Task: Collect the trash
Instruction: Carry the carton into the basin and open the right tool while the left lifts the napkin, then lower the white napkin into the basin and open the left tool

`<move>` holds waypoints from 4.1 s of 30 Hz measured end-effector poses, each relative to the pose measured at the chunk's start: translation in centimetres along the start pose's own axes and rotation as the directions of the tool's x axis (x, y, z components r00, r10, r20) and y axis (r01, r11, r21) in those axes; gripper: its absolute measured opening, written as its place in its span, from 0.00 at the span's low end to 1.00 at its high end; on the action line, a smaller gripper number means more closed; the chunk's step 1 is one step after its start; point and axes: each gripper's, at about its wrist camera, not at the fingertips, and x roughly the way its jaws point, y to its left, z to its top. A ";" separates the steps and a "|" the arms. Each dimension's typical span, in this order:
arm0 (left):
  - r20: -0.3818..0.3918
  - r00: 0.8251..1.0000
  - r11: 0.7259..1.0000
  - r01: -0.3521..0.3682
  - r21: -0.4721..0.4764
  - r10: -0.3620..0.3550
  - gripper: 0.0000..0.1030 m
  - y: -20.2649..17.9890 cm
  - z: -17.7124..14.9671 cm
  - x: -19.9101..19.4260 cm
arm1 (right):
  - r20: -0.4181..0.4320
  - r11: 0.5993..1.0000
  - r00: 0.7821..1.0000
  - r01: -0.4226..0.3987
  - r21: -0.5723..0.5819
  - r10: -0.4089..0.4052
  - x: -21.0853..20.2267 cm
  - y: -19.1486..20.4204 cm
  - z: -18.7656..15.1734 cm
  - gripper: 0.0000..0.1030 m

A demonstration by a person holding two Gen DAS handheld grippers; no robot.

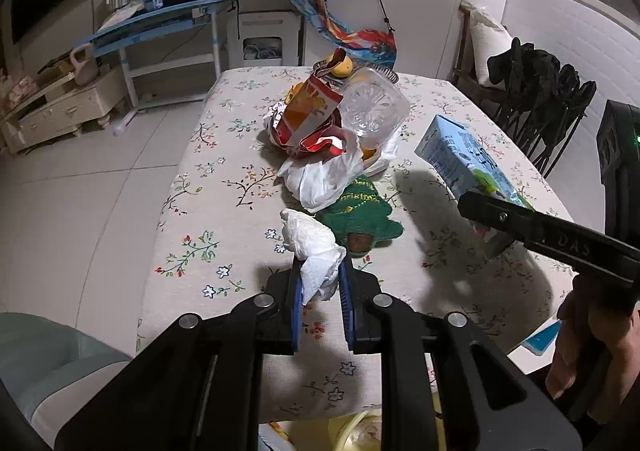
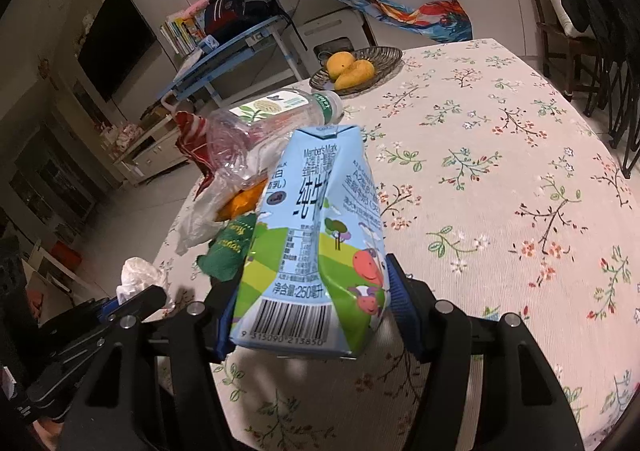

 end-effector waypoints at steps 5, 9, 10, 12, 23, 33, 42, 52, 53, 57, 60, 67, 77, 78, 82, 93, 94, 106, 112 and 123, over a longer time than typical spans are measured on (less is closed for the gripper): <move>0.010 1.000 1.000 0.001 -0.007 -0.001 0.15 0.0 -0.1 -0.3 | 0.009 1.000 1.000 -0.014 0.007 0.014 -0.5 0.0 -0.1 0.60; 0.020 1.000 1.000 0.011 -0.017 -0.011 0.15 0.0 0.0 -0.6 | 0.017 1.000 1.000 -0.026 0.009 0.026 -1.1 0.2 -0.4 0.60; 0.024 1.000 1.000 0.016 -0.021 -0.016 0.15 0.1 0.0 -0.7 | 0.018 1.000 0.999 -0.028 0.010 0.028 -1.1 0.2 -0.4 0.60; 0.027 0.999 0.999 0.029 -0.030 -0.028 0.15 0.2 -0.1 -0.8 | 0.019 0.999 0.999 -0.033 0.012 0.033 -1.3 0.2 -0.6 0.60; 0.016 0.994 0.984 0.107 -0.140 -0.105 0.15 1.7 -0.9 -1.6 | 0.029 0.999 0.998 -0.049 0.016 0.049 -3.0 0.5 -2.0 0.60; 0.023 0.996 0.989 0.092 -0.120 -0.090 0.15 0.9 -2.6 -3.3 | 0.032 0.999 0.998 -0.050 0.017 0.050 -5.3 0.8 -4.5 0.60; 0.028 0.995 0.989 0.100 -0.106 -0.098 0.15 0.1 -4.3 -5.0 | 0.025 0.998 0.998 -0.056 0.018 0.056 -7.7 1.0 -6.8 0.60; 0.026 0.993 0.990 0.121 -0.070 -0.119 0.15 -1.7 -6.6 -6.9 | -0.067 0.997 0.995 -0.075 -0.015 0.074 -9.2 2.5 -11.1 0.60; 0.027 0.992 0.990 0.123 -0.066 -0.121 0.15 -1.9 -6.8 -7.1 | -0.076 0.997 0.994 -0.075 -0.019 0.074 -9.3 2.7 -11.5 0.60; 0.026 0.991 0.990 0.129 -0.055 -0.128 0.15 -2.3 -7.5 -7.7 | -0.158 0.998 0.987 -0.047 -0.052 0.038 -8.5 3.6 -13.3 0.59; 0.027 0.991 0.990 0.134 -0.050 -0.133 0.15 -2.6 -8.0 -8.3 | -0.232 0.998 0.973 -0.028 -0.060 0.013 -7.2 3.6 -14.3 0.36; 0.026 0.989 0.988 0.147 -0.039 -0.146 0.15 -3.1 -9.3 -9.5 | -0.248 0.997 0.968 0.016 -0.072 -0.034 -6.8 3.1 -14.9 0.37; 0.005 0.985 0.985 0.171 -0.004 -0.171 0.15 -4.3 -10.4 -9.9 | -0.062 0.999 0.998 0.030 -0.021 -0.032 -9.9 2.2 -13.7 0.56; -0.001 0.985 0.985 0.173 0.000 -0.173 0.15 -4.4 -10.6 -9.9 | -0.037 0.999 0.999 0.037 -0.014 -0.037 -10.4 2.0 -13.5 0.58; -0.037 0.980 0.980 0.196 0.018 -0.195 0.15 -5.3 -11.5 -9.7 | 0.034 0.998 0.998 0.060 0.020 -0.061 -11.5 1.4 -13.0 0.62; -0.276 0.925 0.953 0.293 0.079 -0.262 0.45 -8.7 -14.9 -7.0 | 0.079 0.996 0.994 0.071 0.049 -0.075 -11.9 0.7 -12.6 0.64; -0.259 0.933 0.956 0.279 0.089 -0.249 0.48 -8.8 -14.8 -7.2 | 0.086 0.996 0.993 0.073 0.053 -0.078 -12.1 0.6 -12.6 0.65; -0.125 0.980 0.977 0.169 0.129 -0.153 0.67 -8.4 -13.7 -8.8 | 0.097 0.993 0.990 0.101 0.059 -0.107 -12.0 0.4 -12.5 0.72; -0.061 0.992 0.991 0.111 0.070 -0.107 0.73 -6.9 -12.8 -9.4 | 0.097 0.992 0.988 0.118 0.053 -0.123 -11.9 0.5 -12.6 0.74; -0.004 0.999 0.999 0.045 0.011 -0.045 0.82 -5.5 -12.3 -9.9 | 0.094 0.989 0.985 0.145 0.008 -0.145 -11.6 1.2 -12.6 0.77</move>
